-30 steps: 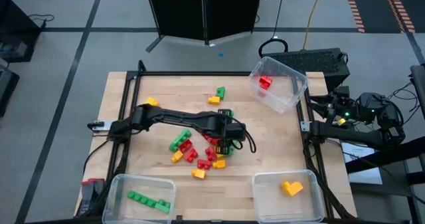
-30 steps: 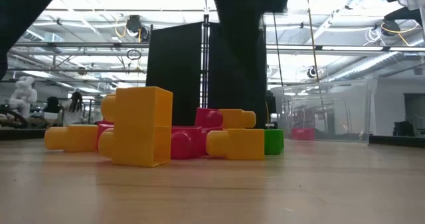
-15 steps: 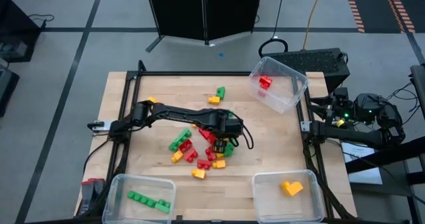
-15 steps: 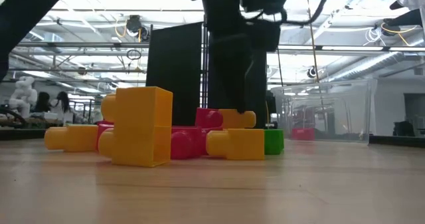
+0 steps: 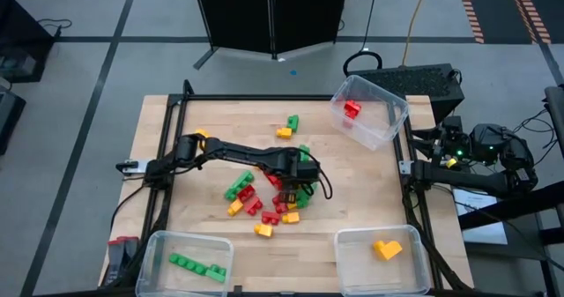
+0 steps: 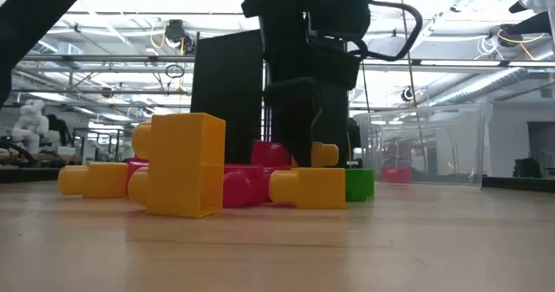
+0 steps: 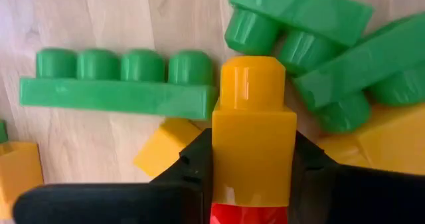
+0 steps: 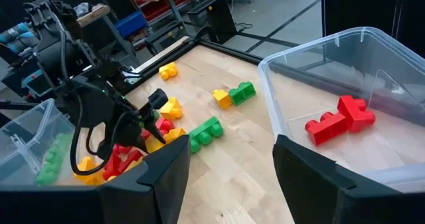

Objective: Sort blocks
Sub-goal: Put the yellow game piece into the bottom right transparent bin

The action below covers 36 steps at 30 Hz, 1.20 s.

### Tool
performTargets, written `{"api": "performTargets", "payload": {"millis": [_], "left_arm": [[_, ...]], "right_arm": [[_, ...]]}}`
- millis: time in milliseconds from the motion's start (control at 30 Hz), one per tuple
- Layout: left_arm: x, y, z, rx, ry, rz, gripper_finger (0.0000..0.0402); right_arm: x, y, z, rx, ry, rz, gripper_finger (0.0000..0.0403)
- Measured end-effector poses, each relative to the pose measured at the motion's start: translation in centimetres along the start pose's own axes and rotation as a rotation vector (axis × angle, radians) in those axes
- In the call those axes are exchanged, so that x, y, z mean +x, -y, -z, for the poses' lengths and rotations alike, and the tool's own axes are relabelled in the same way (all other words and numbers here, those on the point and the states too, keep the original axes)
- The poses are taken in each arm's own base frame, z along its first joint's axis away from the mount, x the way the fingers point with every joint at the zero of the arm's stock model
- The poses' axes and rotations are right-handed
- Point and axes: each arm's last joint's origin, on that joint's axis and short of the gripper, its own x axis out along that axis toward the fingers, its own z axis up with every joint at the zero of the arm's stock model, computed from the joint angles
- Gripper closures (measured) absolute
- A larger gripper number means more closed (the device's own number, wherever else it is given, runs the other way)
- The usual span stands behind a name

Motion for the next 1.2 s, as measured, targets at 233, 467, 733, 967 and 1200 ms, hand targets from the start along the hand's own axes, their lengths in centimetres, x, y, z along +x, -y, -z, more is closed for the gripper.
{"api": "performTargets", "payload": {"millis": [233,467,733,967,1200], "left_arm": [[-1.5,0.5,-0.5,-0.062,0.013,-0.025,0.0323],[-6.6,0.9,-1.0,-0.166,0.109,-0.101,0.0323],[-16.3,3.0,-2.7,-0.313,0.573,-0.105,0.0323],[-21.9,7.9,-5.3,-0.167,1.104,-0.08,0.0323],[-17.9,11.5,-7.9,-0.142,1.215,-0.085,0.0323]], "right_arm": [[0.0,0.0,0.0,0.004,0.0,0.0,0.0195],[0.0,0.0,0.0,0.004,0.001,0.002,0.0195],[0.0,0.0,0.0,0.016,0.004,0.004,0.0195],[0.0,0.0,0.0,0.031,0.006,0.008,0.0195],[0.0,0.0,0.0,0.057,0.007,0.008,0.0195]]}}
